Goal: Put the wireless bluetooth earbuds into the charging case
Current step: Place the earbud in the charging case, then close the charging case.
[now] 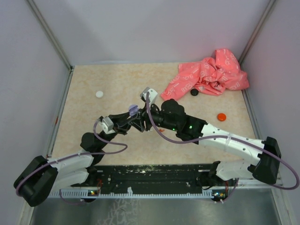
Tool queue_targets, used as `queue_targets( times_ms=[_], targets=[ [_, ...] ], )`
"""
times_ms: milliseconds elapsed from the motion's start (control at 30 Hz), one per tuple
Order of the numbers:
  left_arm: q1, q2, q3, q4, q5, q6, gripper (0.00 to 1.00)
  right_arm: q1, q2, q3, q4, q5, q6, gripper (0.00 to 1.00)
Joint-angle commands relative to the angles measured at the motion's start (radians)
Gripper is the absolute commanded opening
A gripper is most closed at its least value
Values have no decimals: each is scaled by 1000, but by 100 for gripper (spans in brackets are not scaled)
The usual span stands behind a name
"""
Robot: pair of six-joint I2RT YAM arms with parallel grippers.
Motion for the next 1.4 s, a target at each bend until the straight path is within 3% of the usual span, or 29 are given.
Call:
queue_targets(
  times_ms=[0,200,533,900,1367],
  targets=[
    [-3,6,-12,28,0,-17,0,13,-31,78,-32,-24,-14,43],
    [-1,-6,-9,12,44,-55,0,-33,-75,120,-160,-9,-119,50],
    [0,-60,41,-170,207,-110,0,-290,-57,142,-219,-470,-136,81],
    [0,-65,63,-149,350,-128,0,-346,78,142,-191,-701,-115,86],
    [0,-64,63,-232,239,-186,0,-351,-13,78,-192,-841,-159,81]
  ],
)
